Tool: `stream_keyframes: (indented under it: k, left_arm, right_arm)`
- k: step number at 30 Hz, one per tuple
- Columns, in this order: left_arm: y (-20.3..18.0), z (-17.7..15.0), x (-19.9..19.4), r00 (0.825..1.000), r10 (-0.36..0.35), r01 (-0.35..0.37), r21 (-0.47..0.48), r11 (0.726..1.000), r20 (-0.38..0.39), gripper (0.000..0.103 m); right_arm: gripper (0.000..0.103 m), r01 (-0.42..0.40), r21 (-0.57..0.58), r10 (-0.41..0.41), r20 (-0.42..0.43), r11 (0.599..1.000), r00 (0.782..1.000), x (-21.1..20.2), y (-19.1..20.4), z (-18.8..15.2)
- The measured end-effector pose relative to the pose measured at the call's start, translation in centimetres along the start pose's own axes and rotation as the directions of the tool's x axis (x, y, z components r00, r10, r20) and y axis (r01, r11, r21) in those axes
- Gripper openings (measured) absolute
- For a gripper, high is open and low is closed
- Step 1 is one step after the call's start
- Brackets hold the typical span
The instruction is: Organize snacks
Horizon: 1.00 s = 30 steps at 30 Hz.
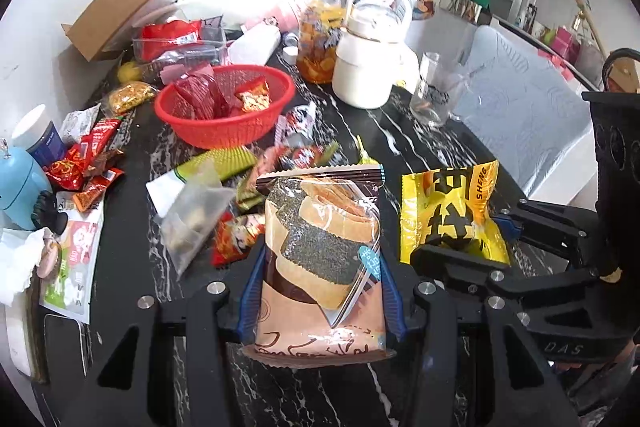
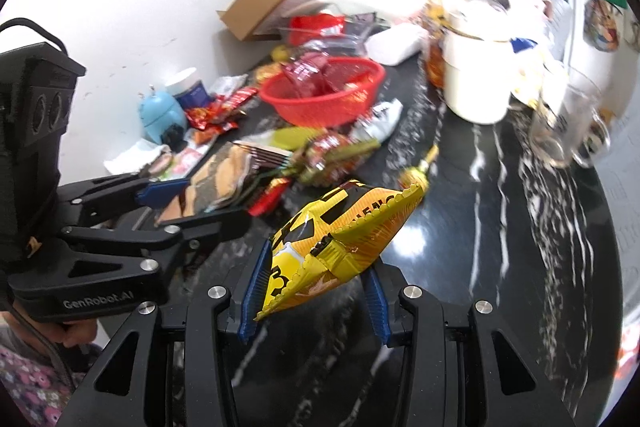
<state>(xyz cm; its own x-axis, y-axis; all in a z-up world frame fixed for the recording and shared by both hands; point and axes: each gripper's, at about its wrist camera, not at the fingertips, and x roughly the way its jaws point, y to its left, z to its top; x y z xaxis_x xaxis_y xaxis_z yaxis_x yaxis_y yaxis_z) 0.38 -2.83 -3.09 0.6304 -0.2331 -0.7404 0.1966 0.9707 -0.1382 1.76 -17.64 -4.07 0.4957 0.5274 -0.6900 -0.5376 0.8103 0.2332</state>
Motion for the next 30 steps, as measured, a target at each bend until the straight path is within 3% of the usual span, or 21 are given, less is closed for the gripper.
stream_keyframes:
  k: [12, 30]
  left_arm:
    - [2.4, 4.5, -2.6, 0.988, 0.041, -0.04, -0.007, 0.999, 0.148, 0.049]
    - [5.8, 11.8, -2.2, 0.954, 0.048, -0.047, -0.01, 0.999, 0.295, 0.049]
  right_arm:
    - [0.044, -0.063, -0.068, 0.068, 0.065, 0.996, 0.996, -0.1, 1.8, 4.7]
    - [0.044, -0.035, -0.114, 0.051, 0.144, 0.993, 0.988, 1.3, 0.9, 14.2]
